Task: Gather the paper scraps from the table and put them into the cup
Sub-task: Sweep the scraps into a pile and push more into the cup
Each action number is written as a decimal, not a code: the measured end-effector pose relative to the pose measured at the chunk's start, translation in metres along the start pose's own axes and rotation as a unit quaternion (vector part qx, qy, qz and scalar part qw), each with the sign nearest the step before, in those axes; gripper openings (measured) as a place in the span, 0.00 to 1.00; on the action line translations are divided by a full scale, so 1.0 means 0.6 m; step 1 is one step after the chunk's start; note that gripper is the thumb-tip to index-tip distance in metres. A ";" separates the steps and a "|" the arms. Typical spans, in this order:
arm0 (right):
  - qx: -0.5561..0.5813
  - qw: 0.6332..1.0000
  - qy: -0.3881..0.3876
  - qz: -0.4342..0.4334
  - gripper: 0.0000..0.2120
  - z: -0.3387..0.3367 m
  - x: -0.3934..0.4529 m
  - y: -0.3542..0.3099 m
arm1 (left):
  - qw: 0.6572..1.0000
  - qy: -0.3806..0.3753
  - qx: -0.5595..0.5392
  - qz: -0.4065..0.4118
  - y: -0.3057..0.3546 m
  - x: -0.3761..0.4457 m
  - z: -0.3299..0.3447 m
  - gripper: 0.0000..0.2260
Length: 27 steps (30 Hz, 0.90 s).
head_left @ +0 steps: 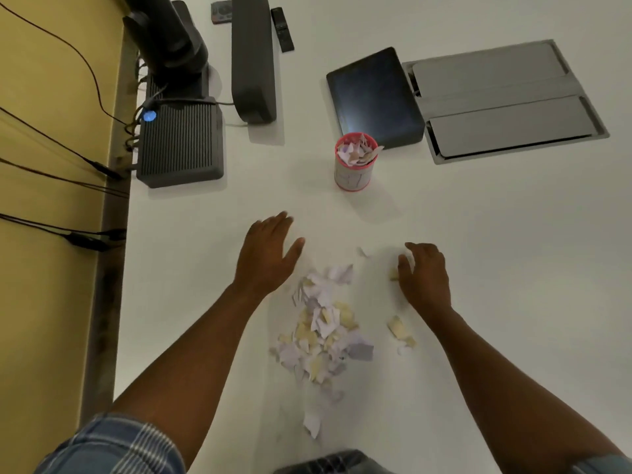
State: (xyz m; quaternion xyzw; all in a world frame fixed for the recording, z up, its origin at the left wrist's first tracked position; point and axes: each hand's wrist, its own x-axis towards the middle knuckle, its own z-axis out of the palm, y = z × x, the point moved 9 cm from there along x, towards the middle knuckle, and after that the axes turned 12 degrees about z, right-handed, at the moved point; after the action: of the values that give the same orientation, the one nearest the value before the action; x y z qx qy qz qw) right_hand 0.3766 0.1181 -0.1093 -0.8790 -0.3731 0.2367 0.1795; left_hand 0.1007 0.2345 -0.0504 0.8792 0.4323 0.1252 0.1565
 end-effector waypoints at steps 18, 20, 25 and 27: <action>-0.120 0.968 -0.118 -0.188 0.13 0.123 -0.162 -0.101 | 0.980 -0.176 -0.068 -0.059 0.033 -0.145 0.131 0.27; -0.111 0.960 -0.118 -0.226 0.11 0.121 -0.165 -0.114 | 0.980 -0.183 -0.073 -0.023 0.061 -0.139 0.141 0.26; -0.027 0.993 -0.060 -0.094 0.21 0.073 -0.077 -0.075 | 0.986 -0.108 -0.124 0.034 0.077 -0.141 0.112 0.23; -0.033 0.993 -0.083 -0.072 0.27 0.077 -0.050 -0.070 | 0.992 -0.058 -0.107 0.020 0.059 -0.139 0.091 0.22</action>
State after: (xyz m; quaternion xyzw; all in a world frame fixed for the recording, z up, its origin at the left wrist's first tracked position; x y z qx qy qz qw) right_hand 0.3086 0.1297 -0.1184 -0.8327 -0.4567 0.2824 0.1356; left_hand 0.0957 0.1384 -0.0940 0.8717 0.3887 0.1228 0.2720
